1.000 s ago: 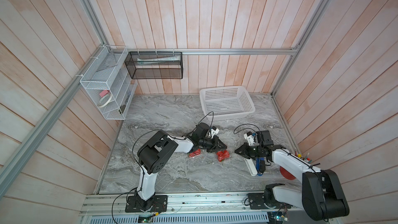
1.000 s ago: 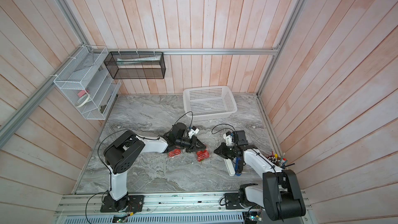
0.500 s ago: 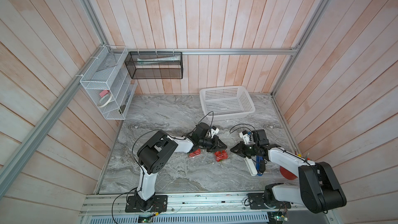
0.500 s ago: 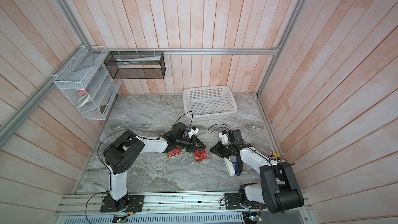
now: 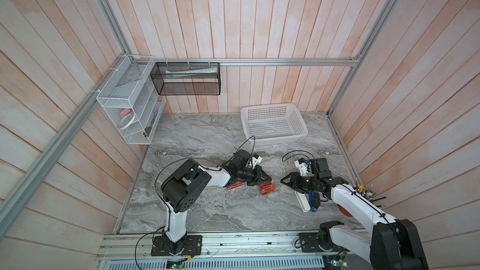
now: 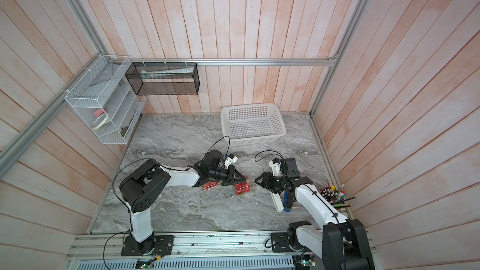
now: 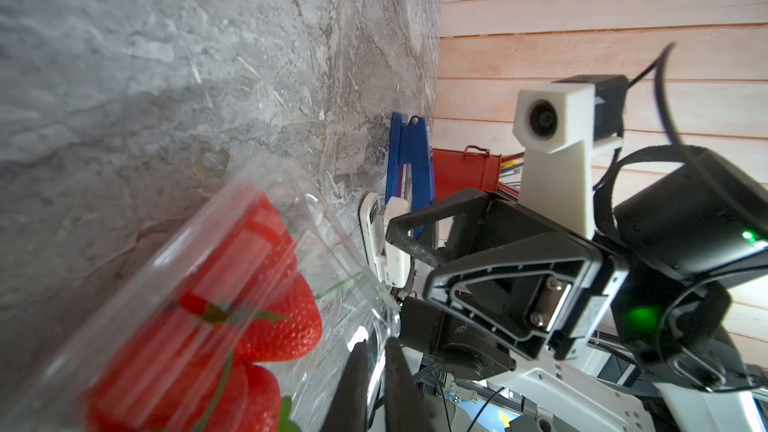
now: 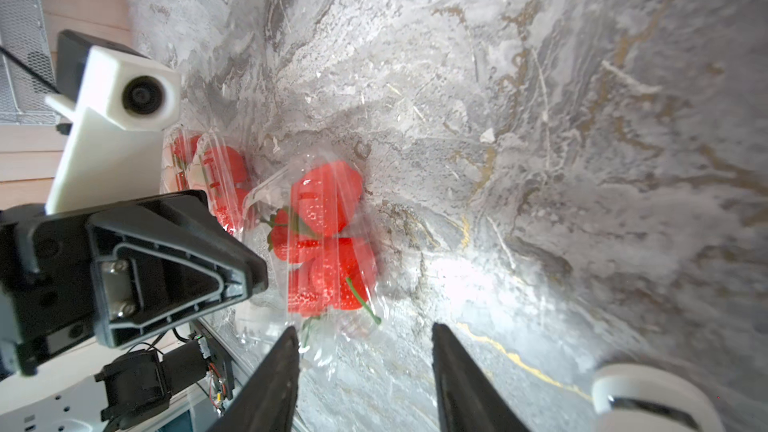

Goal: Pack strawberries into containers
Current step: Close the packing box at the center of the board.

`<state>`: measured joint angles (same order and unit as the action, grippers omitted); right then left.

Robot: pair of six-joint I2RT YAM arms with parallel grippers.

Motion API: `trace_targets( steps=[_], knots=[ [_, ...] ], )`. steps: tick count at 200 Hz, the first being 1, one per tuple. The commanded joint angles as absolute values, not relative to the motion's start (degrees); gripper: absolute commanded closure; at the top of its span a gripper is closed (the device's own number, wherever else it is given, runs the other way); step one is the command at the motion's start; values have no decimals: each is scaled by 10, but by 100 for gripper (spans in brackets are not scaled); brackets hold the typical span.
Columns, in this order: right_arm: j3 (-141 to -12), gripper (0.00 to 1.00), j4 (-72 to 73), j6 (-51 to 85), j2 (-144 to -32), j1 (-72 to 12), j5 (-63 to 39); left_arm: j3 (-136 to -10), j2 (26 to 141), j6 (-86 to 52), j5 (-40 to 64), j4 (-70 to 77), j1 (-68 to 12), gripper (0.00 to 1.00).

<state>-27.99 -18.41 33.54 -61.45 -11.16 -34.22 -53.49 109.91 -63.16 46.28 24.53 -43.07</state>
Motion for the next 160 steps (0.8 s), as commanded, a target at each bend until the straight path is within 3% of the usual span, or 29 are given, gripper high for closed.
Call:
trace_targets(
  steps=[1,32,131,160],
  knots=[
    [-246,42,-187,371,-592,-126,-360,-521,1090,-638,458,269,-433,88],
    [-193,28,-101,429,-614,-176,-378,-522,1125,-667,482,313,-438,88],
    [-172,28,-12,478,-625,-188,-373,-539,1154,-657,484,280,-439,89],
    [-159,37,45,496,-652,-188,-383,-539,1160,-658,485,279,-439,89]
  ],
)
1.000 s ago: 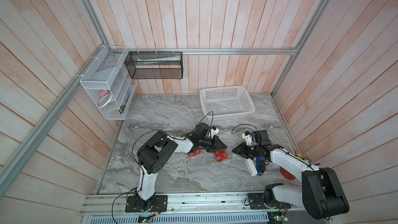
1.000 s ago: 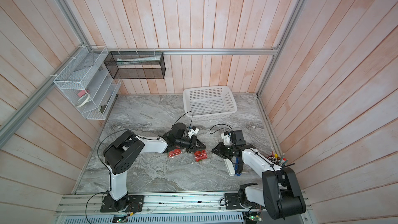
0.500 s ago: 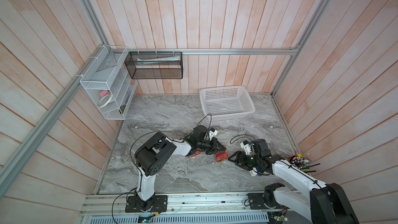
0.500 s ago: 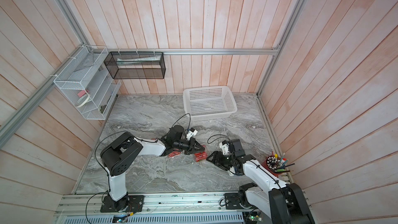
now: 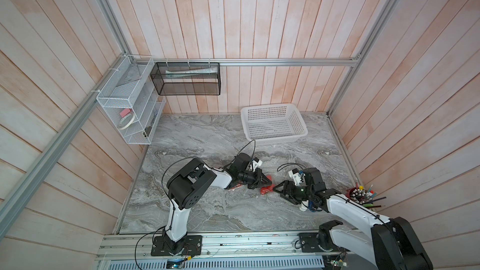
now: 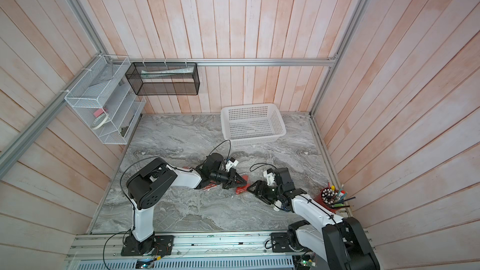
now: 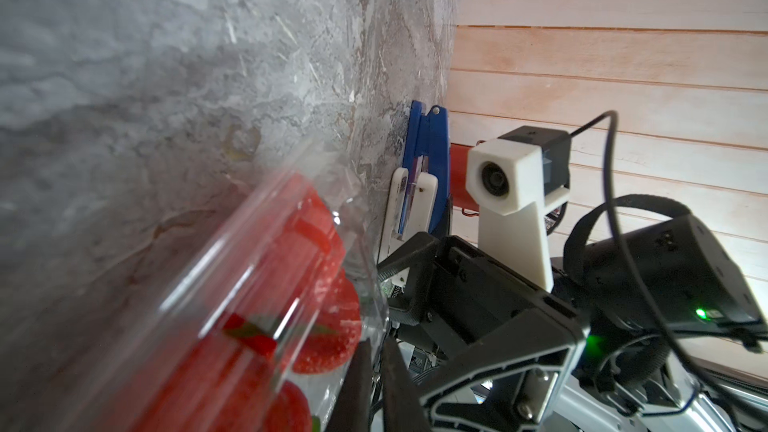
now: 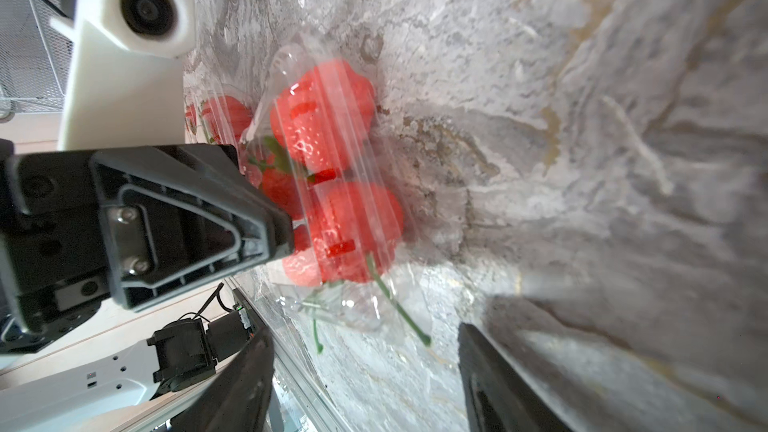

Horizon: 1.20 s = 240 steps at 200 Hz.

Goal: Pack strawberries into containers
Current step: Close the packing box at the center of the board.

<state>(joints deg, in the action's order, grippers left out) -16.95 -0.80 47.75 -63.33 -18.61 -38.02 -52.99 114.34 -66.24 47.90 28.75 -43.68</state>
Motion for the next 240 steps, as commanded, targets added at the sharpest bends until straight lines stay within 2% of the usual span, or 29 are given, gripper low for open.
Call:
trace_targets(
  steps=[1,19,69,115,159,206,240],
  knots=[
    [-158,38,46,496,-653,-189,-385,-539,1161,-658,485,279,-439,89],
    [-151,47,71,504,-666,-188,-396,-539,1164,-661,487,282,-439,89],
    [-139,60,89,511,-663,-189,-399,-539,1175,-667,491,292,-439,89],
    [-121,66,121,529,-664,-188,-397,-530,1186,-682,495,315,-438,89],
    [-119,61,104,526,-654,-188,-386,-529,1194,-689,499,329,-436,89],
    [-112,74,135,533,-665,-188,-392,-527,1199,-694,502,337,-435,90],
    [-98,75,157,547,-663,-188,-392,-526,1210,-700,506,347,-434,89]
  ],
)
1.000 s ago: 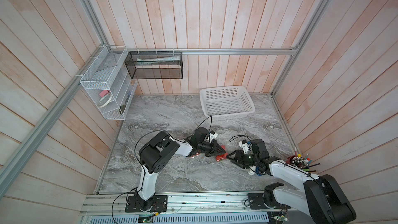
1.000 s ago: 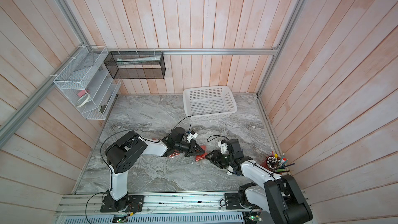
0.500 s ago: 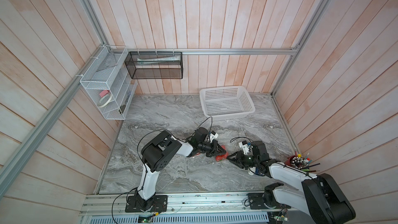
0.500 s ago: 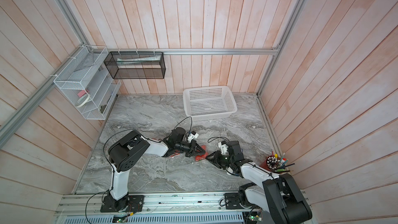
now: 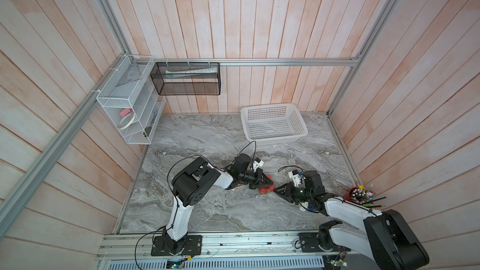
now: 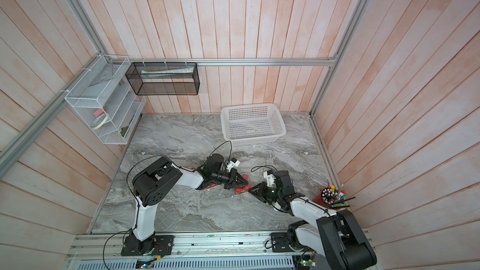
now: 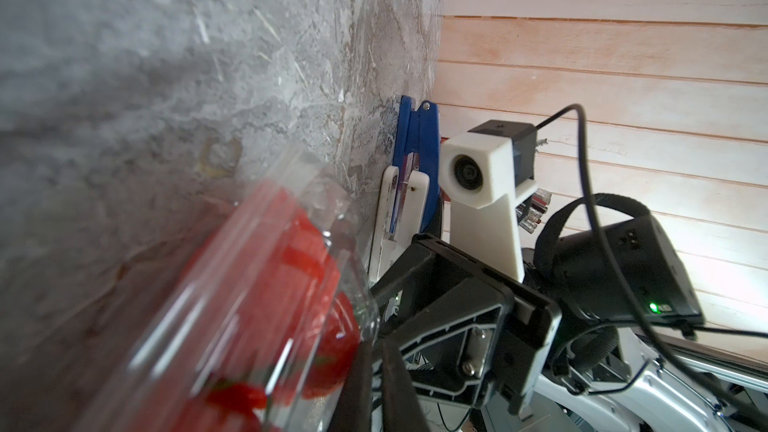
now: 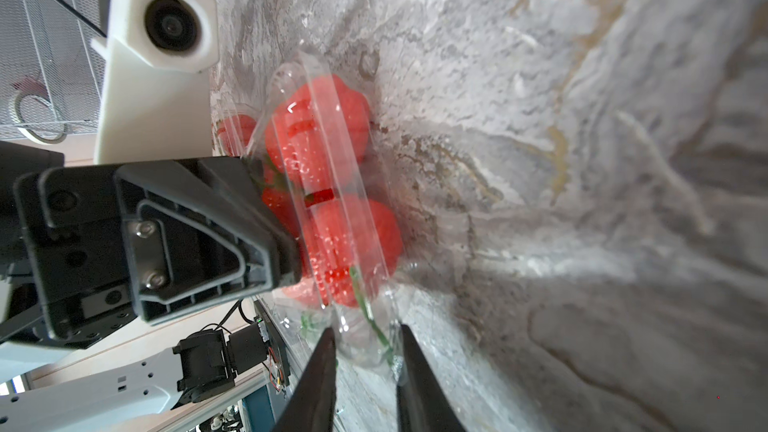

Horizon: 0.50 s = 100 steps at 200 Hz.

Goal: Pack strawberries into containers
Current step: Close the packing box at the center of the board.

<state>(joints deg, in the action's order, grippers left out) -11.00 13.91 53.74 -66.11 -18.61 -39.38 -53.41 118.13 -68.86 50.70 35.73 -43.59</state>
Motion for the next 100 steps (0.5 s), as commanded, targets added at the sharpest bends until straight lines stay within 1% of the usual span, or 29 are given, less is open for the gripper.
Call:
trace_targets(
  steps=[1,16,41,51,66,100],
  knots=[
    [-98,75,157,548,-663,-188,-391,-526,1210,-700,506,348,-434,89],
    [-94,68,159,551,-660,-188,-389,-523,1218,-708,510,360,-432,89],
    [-88,66,166,560,-652,-188,-381,-522,1224,-714,513,369,-432,90],
    [-86,67,168,562,-649,-188,-378,-522,1224,-714,513,370,-432,90],
    [-85,72,170,562,-649,-188,-378,-523,1224,-714,514,370,-432,90],
    [-80,77,182,562,-658,-188,-381,-523,1228,-717,515,373,-432,90]
  ],
)
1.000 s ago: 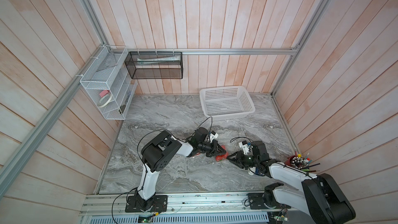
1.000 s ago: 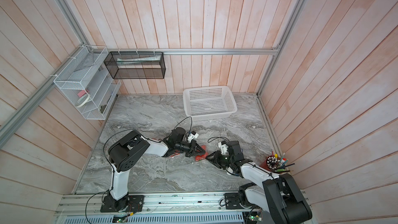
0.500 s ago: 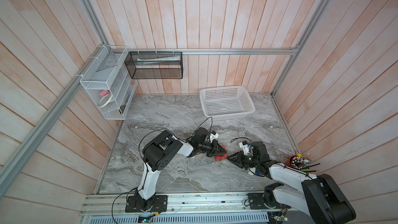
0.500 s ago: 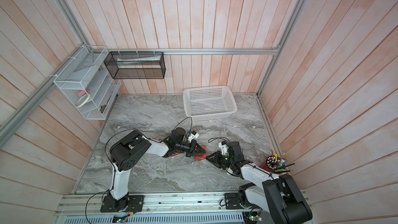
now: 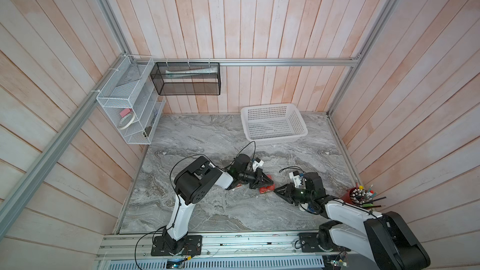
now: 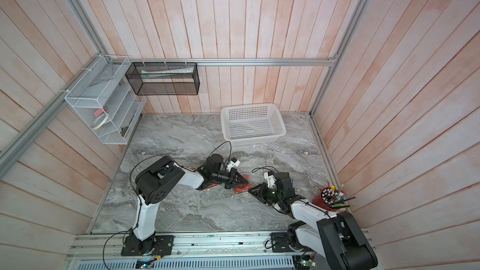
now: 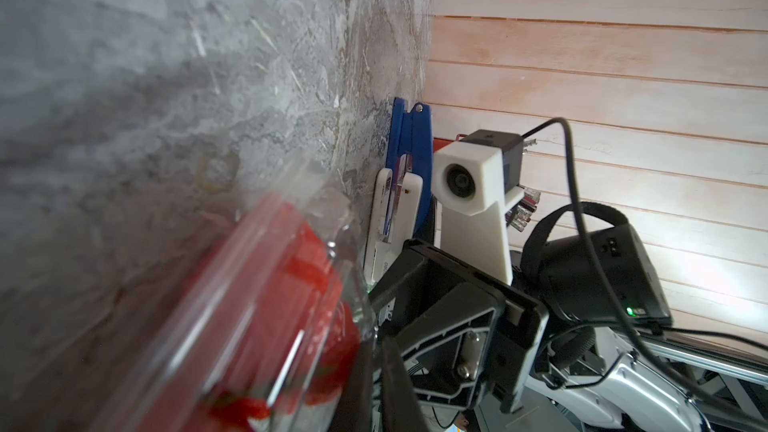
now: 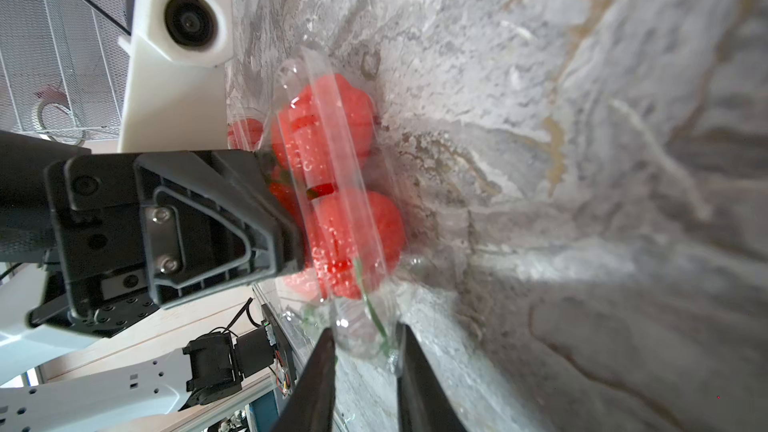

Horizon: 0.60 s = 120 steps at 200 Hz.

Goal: Pack strawberries into containers
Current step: Close the packing box at the center of the board.

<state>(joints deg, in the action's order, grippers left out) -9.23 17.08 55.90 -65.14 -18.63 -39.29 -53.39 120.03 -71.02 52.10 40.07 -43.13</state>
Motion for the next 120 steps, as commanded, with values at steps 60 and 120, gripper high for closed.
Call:
trace_targets(
  steps=[60,120],
  knots=[
    [-79,81,177,561,-664,-188,-384,-523,1231,-719,518,376,-430,90],
    [-103,54,105,536,-646,-188,-360,-523,1226,-714,518,370,-427,90]
  ],
)
